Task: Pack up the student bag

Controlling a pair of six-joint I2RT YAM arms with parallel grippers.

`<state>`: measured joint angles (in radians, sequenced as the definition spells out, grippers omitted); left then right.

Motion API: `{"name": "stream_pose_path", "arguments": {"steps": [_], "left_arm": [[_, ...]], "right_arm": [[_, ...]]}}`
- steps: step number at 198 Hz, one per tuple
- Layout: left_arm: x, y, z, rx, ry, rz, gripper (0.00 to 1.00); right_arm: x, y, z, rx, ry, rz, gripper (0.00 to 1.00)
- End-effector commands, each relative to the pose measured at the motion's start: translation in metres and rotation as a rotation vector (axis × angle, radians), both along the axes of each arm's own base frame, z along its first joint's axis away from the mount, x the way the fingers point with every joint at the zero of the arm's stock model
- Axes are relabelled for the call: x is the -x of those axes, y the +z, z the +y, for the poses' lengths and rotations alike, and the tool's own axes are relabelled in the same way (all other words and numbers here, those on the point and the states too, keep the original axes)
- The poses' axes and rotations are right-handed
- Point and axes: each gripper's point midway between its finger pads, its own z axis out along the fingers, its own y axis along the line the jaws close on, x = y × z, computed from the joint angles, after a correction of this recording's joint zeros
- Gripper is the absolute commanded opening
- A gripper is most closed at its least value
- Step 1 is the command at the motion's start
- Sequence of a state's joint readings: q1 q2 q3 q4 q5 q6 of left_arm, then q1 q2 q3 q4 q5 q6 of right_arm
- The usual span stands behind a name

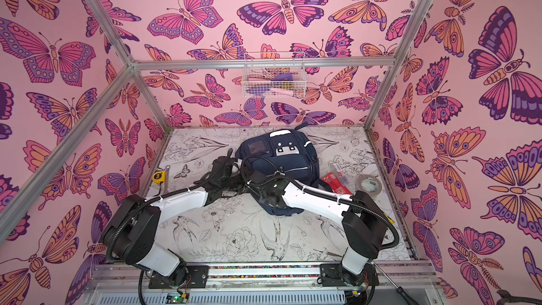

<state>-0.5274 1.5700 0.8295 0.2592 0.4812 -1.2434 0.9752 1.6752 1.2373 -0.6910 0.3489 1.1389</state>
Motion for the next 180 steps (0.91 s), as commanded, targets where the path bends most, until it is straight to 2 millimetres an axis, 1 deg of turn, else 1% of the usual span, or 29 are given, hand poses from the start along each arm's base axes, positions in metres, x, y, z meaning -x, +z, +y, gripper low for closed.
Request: {"name": "stream_pose_path", "arguments": {"steps": [1,8,13,19,26,32,41,45,49,54,57,66,76,92,126,146,180], "left_arm": [[0.016,0.006,0.001,0.002,-0.066,0.004,0.49],[0.021,0.0,0.009,-0.021,-0.063,0.018,0.63],[0.025,-0.004,0.016,-0.037,-0.056,0.029,0.7],[0.031,-0.011,0.024,-0.055,-0.044,0.047,0.74],[0.037,-0.016,0.033,-0.065,-0.029,0.062,0.75],[0.043,-0.023,0.042,-0.072,-0.009,0.081,0.74],[0.049,-0.032,0.052,-0.076,0.021,0.109,0.69],[0.05,-0.034,0.055,-0.076,0.03,0.113,0.64],[0.051,-0.036,0.057,-0.071,0.034,0.116,0.57],[0.051,-0.036,0.058,-0.064,0.037,0.116,0.49],[0.051,-0.036,0.058,-0.06,0.037,0.118,0.46],[0.049,-0.037,0.056,-0.047,0.028,0.116,0.42],[0.045,-0.032,0.048,-0.023,0.001,0.108,0.37],[0.036,-0.03,0.038,-0.006,-0.025,0.103,0.36],[0.022,-0.03,0.025,0.037,-0.035,0.084,0.35],[0.02,-0.035,0.019,0.04,-0.042,0.087,0.38],[0.017,-0.048,0.01,0.038,-0.052,0.107,0.35]], "right_arm": [[-0.008,0.004,0.021,-0.063,0.075,-0.037,0.42],[-0.009,0.006,0.022,-0.059,0.084,-0.044,0.42],[-0.009,0.006,0.022,-0.057,0.089,-0.047,0.41],[-0.009,0.007,0.022,-0.057,0.093,-0.05,0.4],[-0.01,0.007,0.022,-0.056,0.094,-0.053,0.39],[-0.01,0.008,0.021,-0.055,0.094,-0.055,0.38],[-0.01,0.007,0.021,-0.053,0.097,-0.054,0.37],[-0.01,0.008,0.022,-0.056,0.099,-0.057,0.37],[-0.01,0.007,0.022,-0.053,0.101,-0.057,0.36],[-0.01,0.006,0.022,-0.051,0.101,-0.054,0.35],[-0.01,0.006,0.022,-0.051,0.1,-0.054,0.35],[-0.01,0.005,0.022,-0.047,0.1,-0.053,0.34],[-0.01,0.003,0.021,-0.043,0.099,-0.048,0.34],[-0.01,0.002,0.023,-0.043,0.103,-0.042,0.32],[-0.008,0.006,0.022,-0.053,0.107,-0.044,0.29],[-0.008,0.006,0.022,-0.058,0.109,-0.044,0.27],[-0.007,0.01,0.023,-0.069,0.114,-0.047,0.25]]}}
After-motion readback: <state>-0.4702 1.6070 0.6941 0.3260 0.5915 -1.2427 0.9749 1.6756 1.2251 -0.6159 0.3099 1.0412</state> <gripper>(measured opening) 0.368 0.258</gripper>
